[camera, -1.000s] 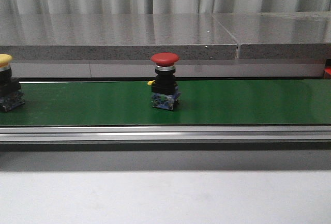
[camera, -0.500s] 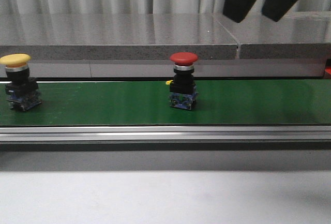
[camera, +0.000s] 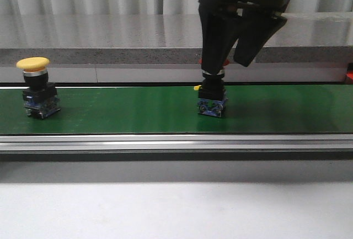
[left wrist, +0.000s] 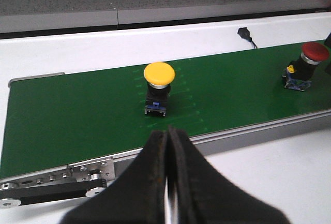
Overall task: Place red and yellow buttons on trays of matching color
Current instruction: 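Lower the right gripper onto the red button on the belt and grasp, then carry the red button with the right gripper into the red tray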
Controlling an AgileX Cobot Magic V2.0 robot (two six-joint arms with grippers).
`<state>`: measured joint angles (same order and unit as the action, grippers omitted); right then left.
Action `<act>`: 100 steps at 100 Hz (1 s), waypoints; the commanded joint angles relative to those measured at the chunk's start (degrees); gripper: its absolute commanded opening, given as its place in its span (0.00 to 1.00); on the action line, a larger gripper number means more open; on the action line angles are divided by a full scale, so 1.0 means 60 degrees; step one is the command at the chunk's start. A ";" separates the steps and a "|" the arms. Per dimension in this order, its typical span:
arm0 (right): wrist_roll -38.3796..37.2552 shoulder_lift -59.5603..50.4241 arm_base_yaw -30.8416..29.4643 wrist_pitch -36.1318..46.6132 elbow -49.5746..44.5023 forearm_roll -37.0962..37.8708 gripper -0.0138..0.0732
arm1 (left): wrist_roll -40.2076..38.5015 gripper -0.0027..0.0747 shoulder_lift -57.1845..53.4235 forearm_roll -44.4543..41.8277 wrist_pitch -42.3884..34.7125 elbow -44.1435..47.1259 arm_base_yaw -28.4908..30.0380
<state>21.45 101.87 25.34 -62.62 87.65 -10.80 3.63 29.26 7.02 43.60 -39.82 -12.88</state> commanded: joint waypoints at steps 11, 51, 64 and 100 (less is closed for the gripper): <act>0.0169 -0.0255 -0.0024 0.0707 0.0338 -0.0166 0.64 | -0.0013 0.01 0.0035 0.0171 -0.0612 -0.0241 -0.0079; -0.0089 -0.0447 -0.0372 0.1023 0.0328 -0.0166 0.43 | -0.0013 0.01 0.0035 0.0171 -0.0612 -0.0241 -0.0079; -0.1116 -0.0856 -0.0909 0.0979 0.0328 -0.0166 0.43 | -0.0013 0.01 0.0035 0.0171 -0.0612 -0.0241 -0.0079; -0.2586 -0.1890 -0.3532 0.0484 0.0298 -0.0158 0.43 | -0.0013 0.01 0.0035 0.0171 -0.0612 -0.0241 -0.0079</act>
<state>7.35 94.36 8.03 -60.46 87.65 -11.03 3.63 29.26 7.02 43.60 -39.82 -12.88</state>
